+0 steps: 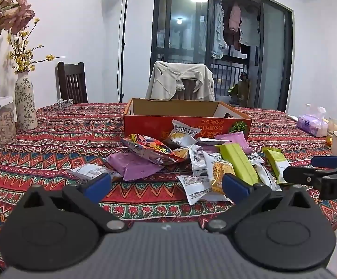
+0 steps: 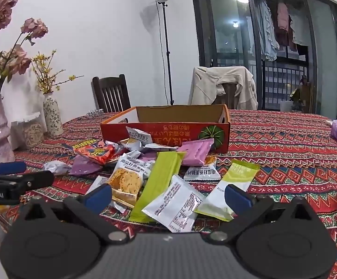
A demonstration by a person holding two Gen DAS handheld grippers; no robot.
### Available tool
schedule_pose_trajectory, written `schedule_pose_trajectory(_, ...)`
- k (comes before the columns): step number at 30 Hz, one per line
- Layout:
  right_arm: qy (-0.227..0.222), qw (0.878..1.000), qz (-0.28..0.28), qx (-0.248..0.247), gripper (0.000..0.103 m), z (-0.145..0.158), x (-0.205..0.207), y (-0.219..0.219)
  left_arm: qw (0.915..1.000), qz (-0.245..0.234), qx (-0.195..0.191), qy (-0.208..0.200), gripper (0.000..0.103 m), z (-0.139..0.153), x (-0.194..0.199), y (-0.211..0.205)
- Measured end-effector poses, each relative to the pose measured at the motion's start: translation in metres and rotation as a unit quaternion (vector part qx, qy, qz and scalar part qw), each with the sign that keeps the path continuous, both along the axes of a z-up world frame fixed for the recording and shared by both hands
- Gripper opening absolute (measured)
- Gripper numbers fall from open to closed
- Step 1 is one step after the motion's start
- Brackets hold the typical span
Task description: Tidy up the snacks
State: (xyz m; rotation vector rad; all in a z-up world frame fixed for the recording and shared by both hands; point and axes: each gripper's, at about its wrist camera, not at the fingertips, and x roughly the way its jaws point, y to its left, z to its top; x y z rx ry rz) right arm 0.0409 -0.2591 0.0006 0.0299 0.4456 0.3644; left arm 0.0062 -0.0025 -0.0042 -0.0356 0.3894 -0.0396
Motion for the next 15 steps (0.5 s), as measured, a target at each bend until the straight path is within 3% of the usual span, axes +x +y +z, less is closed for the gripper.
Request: schedule_pose_trajectory(15,0.004,1.0,0.001,-0.002,0.103,-0.0027,0.002,0.001,0.9999,-0.004,-0.004,0.009,0.103,-0.0029,0.003,-0.0024)
